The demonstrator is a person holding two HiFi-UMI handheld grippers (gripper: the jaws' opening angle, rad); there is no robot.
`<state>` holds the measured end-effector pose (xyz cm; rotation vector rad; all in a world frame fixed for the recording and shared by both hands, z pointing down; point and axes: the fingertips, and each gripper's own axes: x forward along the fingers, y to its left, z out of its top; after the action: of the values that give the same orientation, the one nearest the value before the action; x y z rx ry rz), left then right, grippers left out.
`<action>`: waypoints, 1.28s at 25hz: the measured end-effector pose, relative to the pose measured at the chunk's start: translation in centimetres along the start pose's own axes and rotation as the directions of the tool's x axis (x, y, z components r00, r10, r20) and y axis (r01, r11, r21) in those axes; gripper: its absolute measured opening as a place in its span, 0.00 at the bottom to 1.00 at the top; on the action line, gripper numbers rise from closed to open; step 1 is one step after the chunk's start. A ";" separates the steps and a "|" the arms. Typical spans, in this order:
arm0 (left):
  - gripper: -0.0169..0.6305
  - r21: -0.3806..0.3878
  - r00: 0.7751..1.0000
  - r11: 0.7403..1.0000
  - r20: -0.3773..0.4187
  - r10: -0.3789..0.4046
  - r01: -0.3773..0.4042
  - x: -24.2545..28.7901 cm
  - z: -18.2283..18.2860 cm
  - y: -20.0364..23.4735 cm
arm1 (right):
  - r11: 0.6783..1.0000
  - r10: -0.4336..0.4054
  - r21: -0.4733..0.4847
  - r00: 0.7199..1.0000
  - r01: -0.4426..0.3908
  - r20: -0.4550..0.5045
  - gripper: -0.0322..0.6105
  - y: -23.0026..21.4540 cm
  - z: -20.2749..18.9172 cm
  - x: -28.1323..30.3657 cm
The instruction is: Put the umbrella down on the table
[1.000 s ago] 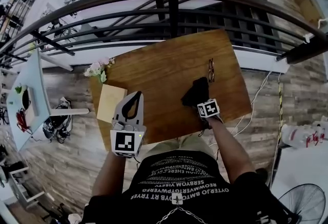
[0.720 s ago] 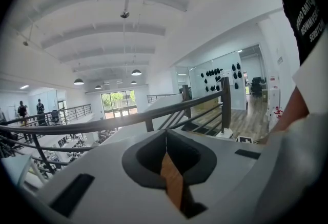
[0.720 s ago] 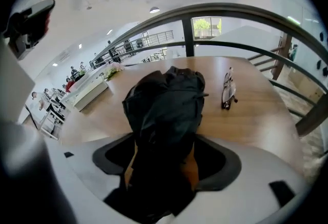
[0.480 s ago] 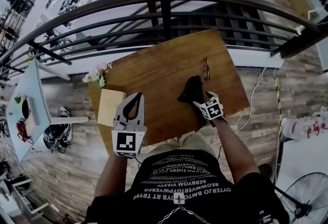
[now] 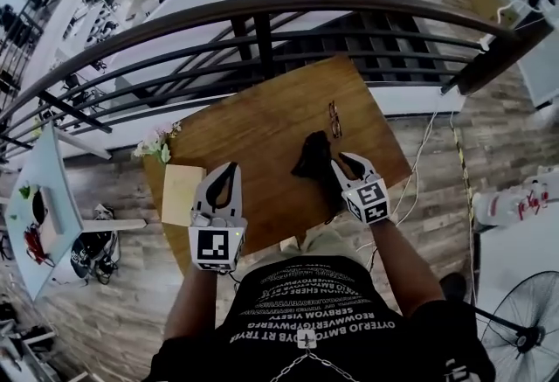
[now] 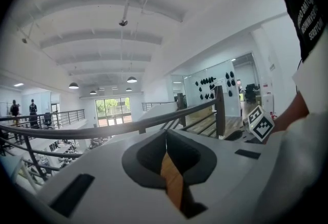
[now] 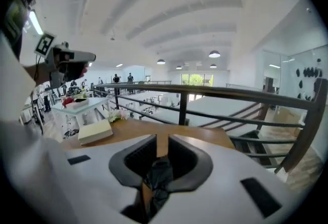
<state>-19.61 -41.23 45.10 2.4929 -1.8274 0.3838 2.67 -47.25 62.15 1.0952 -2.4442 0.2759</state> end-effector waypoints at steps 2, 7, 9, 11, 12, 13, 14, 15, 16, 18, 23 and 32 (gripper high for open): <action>0.07 -0.002 1.000 1.000 0.016 -0.007 0.007 -0.3 0.6 -0.3 | 1.000 -0.026 0.008 0.998 0.026 0.059 0.09 0.2 2.4 -1.7; 0.07 0.010 0.999 1.000 0.046 -0.021 0.020 -1.3 1.8 -1.4 | 1.000 -0.026 0.000 0.979 0.027 0.204 0.07 1.7 8.2 -6.2; 0.07 0.018 0.998 1.000 0.058 -0.026 0.025 -1.6 2.4 -2.1 | 0.999 -0.040 -0.014 0.966 0.045 0.255 0.07 1.8 10.4 -8.4; 0.07 0.018 0.996 0.999 0.078 -0.034 0.032 -2.1 3.1 -2.7 | 0.997 -0.057 -0.035 0.955 0.070 0.290 0.07 2.0 12.4 -10.4; 0.07 0.015 0.995 0.999 0.092 -0.040 0.039 -2.3 3.4 -2.9 | 0.995 -0.064 -0.047 0.951 0.082 0.304 0.07 2.1 13.4 -11.3; 0.07 0.011 0.993 0.999 0.108 -0.046 0.045 -2.4 3.7 -3.1 | 0.994 -0.069 -0.060 0.947 0.093 0.315 0.07 2.2 14.2 -12.2; 0.07 0.006 0.992 0.999 0.119 -0.051 0.050 -2.6 3.9 -3.2 | 0.992 -0.074 -0.071 0.943 0.102 0.324 0.07 2.3 15.0 -12.9; 0.07 0.001 0.992 0.999 0.118 -0.052 0.052 -2.9 3.9 -3.2 | 0.991 -0.078 -0.077 0.941 0.109 0.330 0.07 2.5 15.6 -13.6; 0.07 -0.002 0.993 0.999 0.108 -0.052 0.052 -3.2 3.8 -3.2 | 0.991 -0.079 -0.079 0.939 0.112 0.334 0.07 2.7 16.2 -14.2; 0.07 0.002 0.993 0.999 0.107 -0.050 0.050 -3.7 4.0 -3.3 | 0.990 -0.080 -0.080 0.936 0.114 0.343 0.07 3.3 17.0 -15.3; 0.07 0.047 0.986 0.997 0.157 -0.062 0.055 -3.9 4.6 -3.4 | 0.981 -0.083 -0.140 0.936 0.137 0.341 0.07 4.5 17.8 -16.1; 0.07 0.068 0.981 0.994 0.164 -0.101 0.091 -3.6 4.8 -4.7 | 0.981 -0.089 -0.136 0.946 0.137 0.310 0.07 4.5 16.8 -16.3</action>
<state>-15.33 -37.18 40.27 2.7176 -1.7652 0.2361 3.56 -39.50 39.67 1.2827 -2.5989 -0.1294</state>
